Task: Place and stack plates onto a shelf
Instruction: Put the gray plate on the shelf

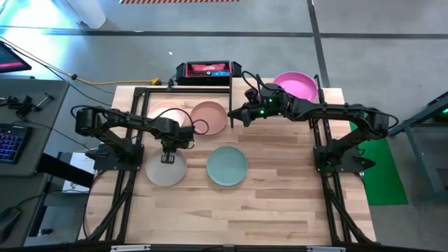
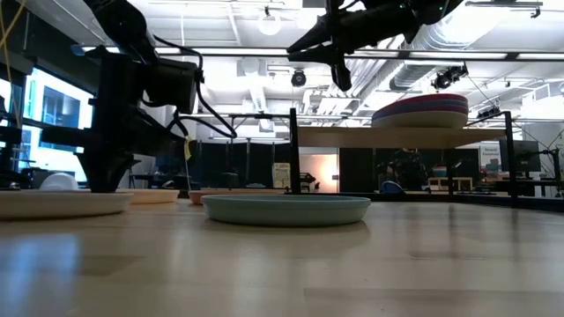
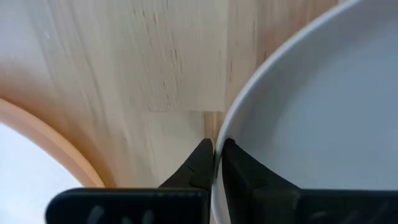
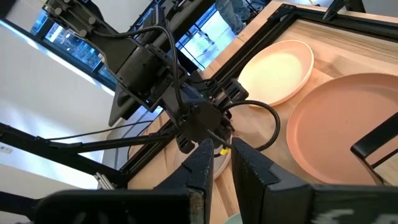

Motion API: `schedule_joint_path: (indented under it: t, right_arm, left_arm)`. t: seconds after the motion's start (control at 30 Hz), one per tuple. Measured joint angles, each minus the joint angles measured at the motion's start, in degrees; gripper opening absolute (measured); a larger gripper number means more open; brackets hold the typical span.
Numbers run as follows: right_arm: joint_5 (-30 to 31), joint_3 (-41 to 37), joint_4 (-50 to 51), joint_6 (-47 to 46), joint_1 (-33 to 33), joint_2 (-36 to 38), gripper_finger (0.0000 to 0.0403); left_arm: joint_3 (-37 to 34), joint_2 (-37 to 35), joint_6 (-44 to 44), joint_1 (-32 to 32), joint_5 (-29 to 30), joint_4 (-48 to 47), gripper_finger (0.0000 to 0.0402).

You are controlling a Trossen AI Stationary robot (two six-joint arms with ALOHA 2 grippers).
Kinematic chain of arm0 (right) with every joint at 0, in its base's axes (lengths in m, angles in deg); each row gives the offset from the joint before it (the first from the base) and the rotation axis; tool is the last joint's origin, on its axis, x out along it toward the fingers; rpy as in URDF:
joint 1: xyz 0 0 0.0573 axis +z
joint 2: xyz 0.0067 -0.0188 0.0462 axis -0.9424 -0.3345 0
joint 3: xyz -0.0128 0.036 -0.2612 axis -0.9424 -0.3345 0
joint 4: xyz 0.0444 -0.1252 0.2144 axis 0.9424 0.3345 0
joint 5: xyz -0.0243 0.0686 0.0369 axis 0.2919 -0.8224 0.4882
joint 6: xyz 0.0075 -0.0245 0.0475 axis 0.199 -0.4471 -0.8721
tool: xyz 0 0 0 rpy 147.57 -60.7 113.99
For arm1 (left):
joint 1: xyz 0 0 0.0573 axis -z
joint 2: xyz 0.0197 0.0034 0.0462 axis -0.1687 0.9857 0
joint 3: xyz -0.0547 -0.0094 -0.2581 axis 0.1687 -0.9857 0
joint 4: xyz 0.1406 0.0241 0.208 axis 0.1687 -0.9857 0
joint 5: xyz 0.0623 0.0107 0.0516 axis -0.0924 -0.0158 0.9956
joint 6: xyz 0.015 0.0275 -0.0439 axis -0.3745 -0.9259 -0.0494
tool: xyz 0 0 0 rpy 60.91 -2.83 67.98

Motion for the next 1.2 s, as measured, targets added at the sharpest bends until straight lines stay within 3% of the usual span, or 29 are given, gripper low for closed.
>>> schedule_joint_path:
  t: [0.2, 0.57, 0.97, 1.2]
  right_arm:
    - [-0.02, 0.0, -0.01, -0.26, 0.01, 0.73, 0.0037]
    - [-0.14, 0.0, 0.24, 1.32, 0.02, 5.94, 0.0037]
    - [0.54, 0.0, 2.37, 5.47, 0.02, 12.58, 0.0037]
    - [0.71, 0.0, 3.8, 6.42, 0.02, 13.88, 0.0037]
  left_arm:
    - [1.41, -0.76, 1.72, 0.0, -0.34, -1.9, 0.0003]
    - [10.48, -2.49, 5.08, 0.0, 0.12, -5.62, 0.0]
    - [25.36, -2.54, 5.5, 0.0, 4.37, -14.67, 0.0]
    - [35.45, -2.56, 6.6, -0.45, 7.31, -14.79, 0.0]
